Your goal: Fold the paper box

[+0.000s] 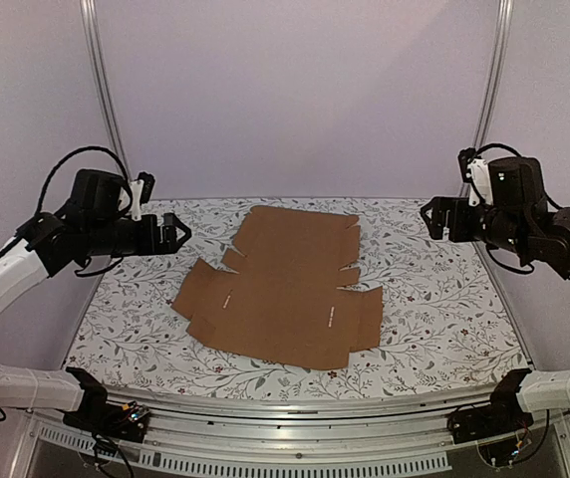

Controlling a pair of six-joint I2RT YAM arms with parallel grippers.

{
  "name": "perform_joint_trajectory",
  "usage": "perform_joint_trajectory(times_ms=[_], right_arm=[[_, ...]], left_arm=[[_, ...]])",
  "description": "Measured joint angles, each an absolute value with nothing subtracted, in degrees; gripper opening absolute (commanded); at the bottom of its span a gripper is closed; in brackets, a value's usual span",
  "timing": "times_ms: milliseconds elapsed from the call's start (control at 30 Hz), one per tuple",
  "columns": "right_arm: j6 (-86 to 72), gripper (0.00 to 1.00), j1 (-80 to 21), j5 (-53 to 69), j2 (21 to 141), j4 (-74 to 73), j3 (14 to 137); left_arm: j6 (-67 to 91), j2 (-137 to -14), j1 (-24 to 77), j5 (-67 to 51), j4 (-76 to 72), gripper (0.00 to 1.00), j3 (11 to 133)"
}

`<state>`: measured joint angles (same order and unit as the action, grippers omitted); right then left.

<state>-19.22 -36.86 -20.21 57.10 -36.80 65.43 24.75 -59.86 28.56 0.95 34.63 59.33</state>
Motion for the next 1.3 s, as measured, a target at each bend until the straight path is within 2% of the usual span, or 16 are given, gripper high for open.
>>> perform_joint_trajectory(times_ms=[333, 567, 900, 1300], right_arm=[[-18.7, 0.99, -36.9, -23.0, 54.5, -40.5, 63.0], [-18.0, 0.99, -36.9, -15.8, 55.2, -41.7, 59.7], [-25.9, 0.99, -37.3, -4.7, 58.6, -35.3, 49.8], [-29.4, 0.99, -39.9, -1.6, 58.0, -32.0, 46.9]], left_arm=[[26.8, -62.5, 28.6, 3.6, 34.7, 1.0, 58.3], [28.4, -67.3, 28.8, 7.3, 35.1, 1.0, 56.5], [29.2, -73.5, 28.8, 11.0, 34.1, 0.99, 54.2], [30.1, -85.9, 26.4, 9.3, 25.2, 0.82, 51.9]])
